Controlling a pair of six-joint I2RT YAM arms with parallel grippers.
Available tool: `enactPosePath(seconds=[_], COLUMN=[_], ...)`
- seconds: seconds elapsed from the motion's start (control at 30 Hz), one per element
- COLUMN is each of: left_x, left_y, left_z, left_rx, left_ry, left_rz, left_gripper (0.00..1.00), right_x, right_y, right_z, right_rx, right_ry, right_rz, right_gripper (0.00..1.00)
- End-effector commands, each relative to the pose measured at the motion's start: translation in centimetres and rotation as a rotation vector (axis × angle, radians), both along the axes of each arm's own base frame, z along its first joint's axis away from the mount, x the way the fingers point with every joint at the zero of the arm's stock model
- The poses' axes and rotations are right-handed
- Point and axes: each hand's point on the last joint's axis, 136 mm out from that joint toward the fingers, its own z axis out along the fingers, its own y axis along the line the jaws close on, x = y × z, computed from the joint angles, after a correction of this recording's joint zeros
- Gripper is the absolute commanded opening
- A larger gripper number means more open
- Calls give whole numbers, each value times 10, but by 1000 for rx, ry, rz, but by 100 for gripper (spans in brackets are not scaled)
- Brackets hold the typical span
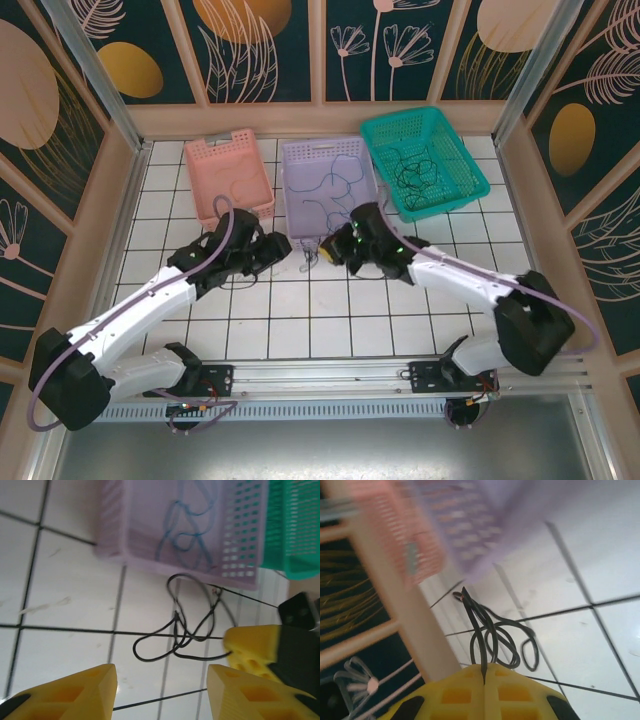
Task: Untangle the cables
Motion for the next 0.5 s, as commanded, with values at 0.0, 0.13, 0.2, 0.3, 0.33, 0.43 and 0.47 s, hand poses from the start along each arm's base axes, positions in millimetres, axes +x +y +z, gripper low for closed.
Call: enactPosePath(seconds=[0.0,0.13,0.2,0.3,0.33,0.43,0.47], left_x=[13,31,37,38,37,34,33], left_y=[-24,-40,-49,-66,-70,-85,-88], left_z=[30,54,75,89,87,81,79], left_rx=[-28,-69,-131,-194,-194,-198,-197], left_ry=[-102,-144,-197,-243,-240,-238,-238], left_rz=[-126,-162,-178,-263,-291,-399,-425], left_gripper=[50,51,52,52,51,49,49], right_x=[-18,-21,-20,-28,-21,-18,-17], right_y=[-21,-34,-45,-46,-53,-57,-58], right_z=[25,64,69,78,79,79,80], right_rx=[-143,-130,-168,-117,-118,-120,-114], right_ry=[-240,-408,-443,-474,-472,-461,-456], right_rz=[259,391,427,491,473,493,497], right_gripper=[0,0,0,0,0,0,0])
